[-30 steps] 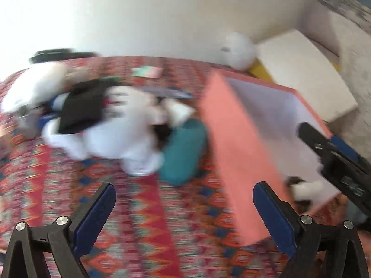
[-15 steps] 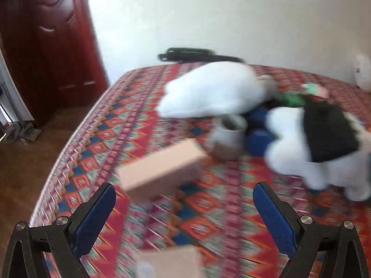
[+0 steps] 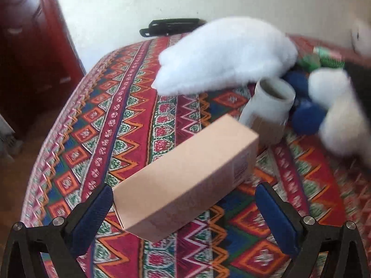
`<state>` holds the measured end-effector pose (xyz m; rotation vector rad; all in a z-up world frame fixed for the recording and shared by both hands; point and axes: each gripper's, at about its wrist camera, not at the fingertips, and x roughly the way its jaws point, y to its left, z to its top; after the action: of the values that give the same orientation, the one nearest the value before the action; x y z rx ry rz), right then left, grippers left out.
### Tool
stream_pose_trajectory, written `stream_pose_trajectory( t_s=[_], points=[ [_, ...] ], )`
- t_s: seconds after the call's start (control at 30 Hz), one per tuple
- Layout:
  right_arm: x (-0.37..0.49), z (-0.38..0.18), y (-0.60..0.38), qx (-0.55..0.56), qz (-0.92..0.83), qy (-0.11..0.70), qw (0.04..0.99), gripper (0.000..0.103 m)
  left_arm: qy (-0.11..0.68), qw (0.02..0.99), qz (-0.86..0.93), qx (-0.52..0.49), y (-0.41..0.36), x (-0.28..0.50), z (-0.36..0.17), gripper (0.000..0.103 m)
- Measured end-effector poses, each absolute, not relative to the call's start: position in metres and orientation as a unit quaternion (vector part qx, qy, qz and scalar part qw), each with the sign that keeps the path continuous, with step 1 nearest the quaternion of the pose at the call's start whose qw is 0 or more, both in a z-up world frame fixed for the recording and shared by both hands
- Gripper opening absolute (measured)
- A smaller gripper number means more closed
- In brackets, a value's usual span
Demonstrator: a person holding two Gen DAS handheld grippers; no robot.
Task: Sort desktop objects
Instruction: 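Grasp the tan cardboard box with the left gripper while the right grasps the silver cup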
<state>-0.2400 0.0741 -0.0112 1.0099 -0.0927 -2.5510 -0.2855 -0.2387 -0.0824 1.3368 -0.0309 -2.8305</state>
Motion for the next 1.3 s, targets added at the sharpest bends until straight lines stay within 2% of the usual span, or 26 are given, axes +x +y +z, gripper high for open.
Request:
stream_pose_trajectory(
  t_s=[0.1, 0.27, 0.37, 0.5, 0.63, 0.7, 0.77, 0.83, 0.87, 0.93, 1.0, 1.03, 1.07, 1.2, 1.23, 1.3],
  points=[
    [-0.269, -0.011, 0.046, 0.362, -0.906, -0.052, 0.214, 0.097, -0.034, -0.006, -0.904, 0.426, -0.231, -0.285, -0.083, 0.094],
    [-0.311, -0.013, -0.024, 0.366, -0.897, -0.033, 0.246, 0.097, -0.050, -0.038, -0.903, 0.424, -0.227, -0.283, -0.079, 0.086],
    [-0.335, -0.021, -0.064, 0.380, -0.888, 0.001, 0.258, 0.096, -0.050, -0.047, -0.903, 0.424, -0.231, -0.285, -0.081, 0.085],
    [-0.368, -0.043, -0.102, 0.415, -0.875, 0.036, 0.248, 0.086, -0.043, -0.036, -0.904, 0.424, -0.244, -0.290, -0.085, 0.086],
    [-0.393, -0.068, -0.120, 0.447, -0.861, 0.038, 0.238, 0.082, -0.021, -0.040, -0.909, 0.413, -0.256, -0.289, -0.085, 0.094],
    [-0.398, -0.074, -0.118, 0.454, -0.861, 0.033, 0.229, 0.064, -0.017, -0.059, -0.910, 0.409, -0.254, -0.288, -0.087, 0.097],
    [-0.402, -0.081, -0.114, 0.459, -0.860, 0.025, 0.220, 0.052, -0.029, -0.070, -0.909, 0.410, -0.248, -0.289, -0.091, 0.097],
    [-0.405, -0.084, -0.110, 0.464, -0.859, 0.018, 0.217, 0.048, -0.049, -0.075, -0.904, 0.418, -0.237, -0.290, -0.097, 0.096],
    [-0.406, -0.084, -0.108, 0.465, -0.857, 0.014, 0.220, 0.047, -0.063, -0.076, -0.900, 0.423, -0.231, -0.291, -0.101, 0.090],
    [-0.407, -0.083, -0.103, 0.468, -0.854, 0.007, 0.226, 0.047, -0.093, -0.081, -0.892, 0.435, -0.219, -0.293, -0.108, 0.070],
    [-0.404, -0.080, -0.096, 0.470, -0.853, 0.000, 0.227, 0.047, -0.120, -0.093, -0.883, 0.444, -0.206, -0.290, -0.113, 0.028],
    [-0.402, -0.078, -0.092, 0.470, -0.853, -0.002, 0.227, 0.047, -0.132, -0.096, -0.880, 0.446, -0.201, -0.287, -0.114, 0.020],
    [-0.398, -0.076, -0.088, 0.469, -0.854, -0.003, 0.227, 0.046, -0.145, -0.103, -0.877, 0.446, -0.196, -0.284, -0.115, 0.016],
    [-0.380, -0.067, -0.074, 0.465, -0.854, -0.009, 0.234, 0.046, -0.157, -0.162, -0.870, 0.438, -0.174, -0.263, -0.106, 0.015],
    [-0.375, -0.065, -0.070, 0.467, -0.852, -0.014, 0.236, 0.046, -0.155, -0.185, -0.867, 0.436, -0.168, -0.256, -0.103, 0.016],
    [-0.368, -0.064, -0.061, 0.476, -0.846, -0.027, 0.239, 0.046, -0.155, -0.210, -0.864, 0.431, -0.160, -0.245, -0.098, 0.026]
  ],
)
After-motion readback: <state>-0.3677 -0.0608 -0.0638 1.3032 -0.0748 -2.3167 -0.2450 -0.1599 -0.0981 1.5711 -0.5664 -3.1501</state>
